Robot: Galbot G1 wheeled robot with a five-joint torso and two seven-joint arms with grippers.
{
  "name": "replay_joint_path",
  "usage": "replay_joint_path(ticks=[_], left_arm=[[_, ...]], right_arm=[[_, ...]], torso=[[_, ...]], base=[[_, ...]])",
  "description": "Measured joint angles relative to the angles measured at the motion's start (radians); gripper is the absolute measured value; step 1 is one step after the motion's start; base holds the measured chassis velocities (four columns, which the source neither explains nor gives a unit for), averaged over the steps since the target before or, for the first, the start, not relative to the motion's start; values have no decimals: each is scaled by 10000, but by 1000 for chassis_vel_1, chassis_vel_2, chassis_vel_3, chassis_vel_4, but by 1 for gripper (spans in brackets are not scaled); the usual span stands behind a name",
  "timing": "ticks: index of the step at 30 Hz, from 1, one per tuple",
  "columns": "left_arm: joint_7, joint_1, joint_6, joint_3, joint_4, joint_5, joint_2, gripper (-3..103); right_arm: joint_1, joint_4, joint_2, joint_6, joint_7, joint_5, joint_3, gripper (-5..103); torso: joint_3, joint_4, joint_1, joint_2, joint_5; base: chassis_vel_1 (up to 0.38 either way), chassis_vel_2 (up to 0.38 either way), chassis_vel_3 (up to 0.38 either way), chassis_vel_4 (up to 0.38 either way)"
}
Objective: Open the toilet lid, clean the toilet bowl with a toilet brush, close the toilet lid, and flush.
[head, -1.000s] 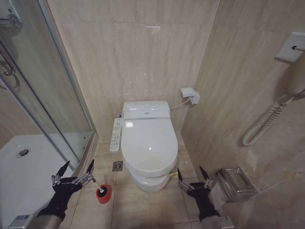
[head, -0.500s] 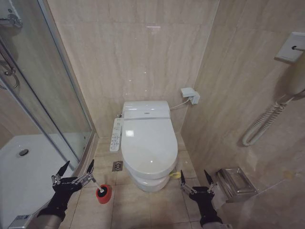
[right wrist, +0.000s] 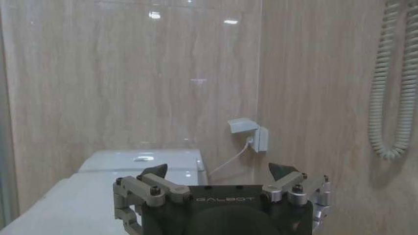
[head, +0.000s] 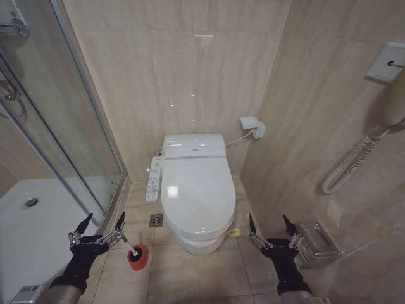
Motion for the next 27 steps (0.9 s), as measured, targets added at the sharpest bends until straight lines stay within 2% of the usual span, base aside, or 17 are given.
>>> replay_joint_path(ticks=[27], left_arm=[[0,0,0,0,0,0,0,98]], right_arm=[[-2,-34,-5,-66,32,-234,-273,100]], torso=[[0,0,0,0,0]], base=[[0,0,0,0]])
